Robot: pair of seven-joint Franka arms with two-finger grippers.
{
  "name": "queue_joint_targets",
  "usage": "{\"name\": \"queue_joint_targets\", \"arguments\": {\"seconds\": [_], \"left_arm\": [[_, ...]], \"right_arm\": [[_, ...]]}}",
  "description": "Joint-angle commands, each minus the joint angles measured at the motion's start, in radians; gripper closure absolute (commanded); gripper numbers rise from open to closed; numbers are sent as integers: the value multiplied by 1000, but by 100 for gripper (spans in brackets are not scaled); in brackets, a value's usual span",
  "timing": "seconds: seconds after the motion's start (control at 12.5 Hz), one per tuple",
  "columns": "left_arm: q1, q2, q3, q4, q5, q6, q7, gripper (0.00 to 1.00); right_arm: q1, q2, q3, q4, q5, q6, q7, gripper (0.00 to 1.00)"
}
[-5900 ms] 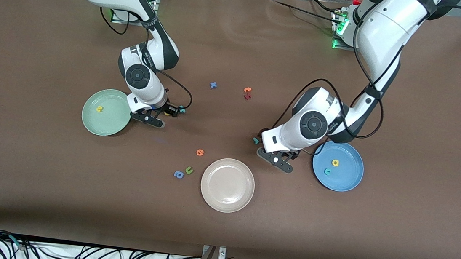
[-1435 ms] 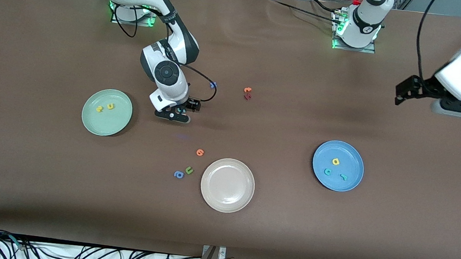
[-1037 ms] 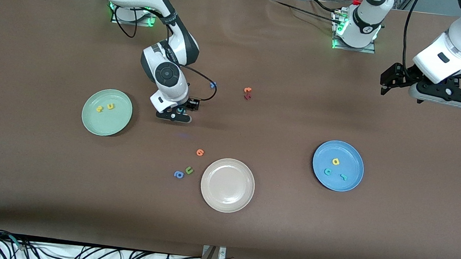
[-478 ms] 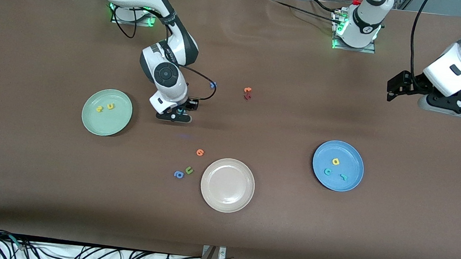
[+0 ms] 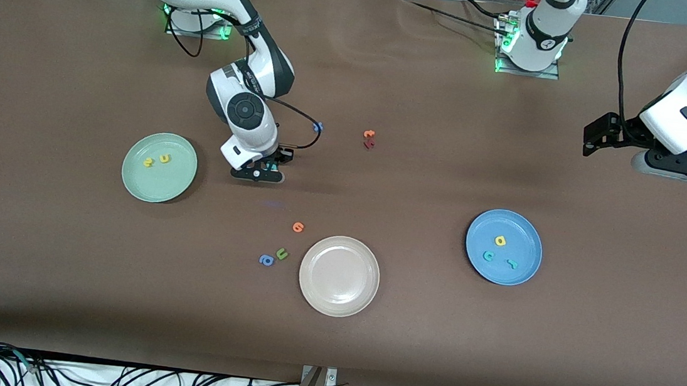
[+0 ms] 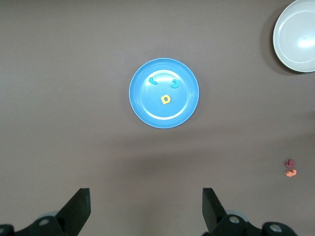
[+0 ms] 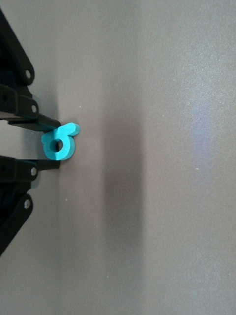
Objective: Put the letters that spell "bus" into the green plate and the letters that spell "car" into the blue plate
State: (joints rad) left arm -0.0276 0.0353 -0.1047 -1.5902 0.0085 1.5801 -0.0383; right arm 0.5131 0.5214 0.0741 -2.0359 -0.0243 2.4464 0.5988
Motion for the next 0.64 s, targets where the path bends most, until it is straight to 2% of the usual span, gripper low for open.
{"name": "queue_joint_targets", "arguments": {"seconds": [0.0, 0.32, 0.56], "left_arm": [[3, 15, -6, 38, 13, -29, 2, 0], [3, 17, -7, 38, 13, -29, 0, 0], [3, 17, -7, 38, 13, -29, 0, 0]], "right_arm": [[-5, 19, -4, -4, -14, 6, -14, 84], [-5, -18, -34, 3, -13, -32, -28, 85], [-5, -130, -112, 25, -13, -225, -101, 85]]}}
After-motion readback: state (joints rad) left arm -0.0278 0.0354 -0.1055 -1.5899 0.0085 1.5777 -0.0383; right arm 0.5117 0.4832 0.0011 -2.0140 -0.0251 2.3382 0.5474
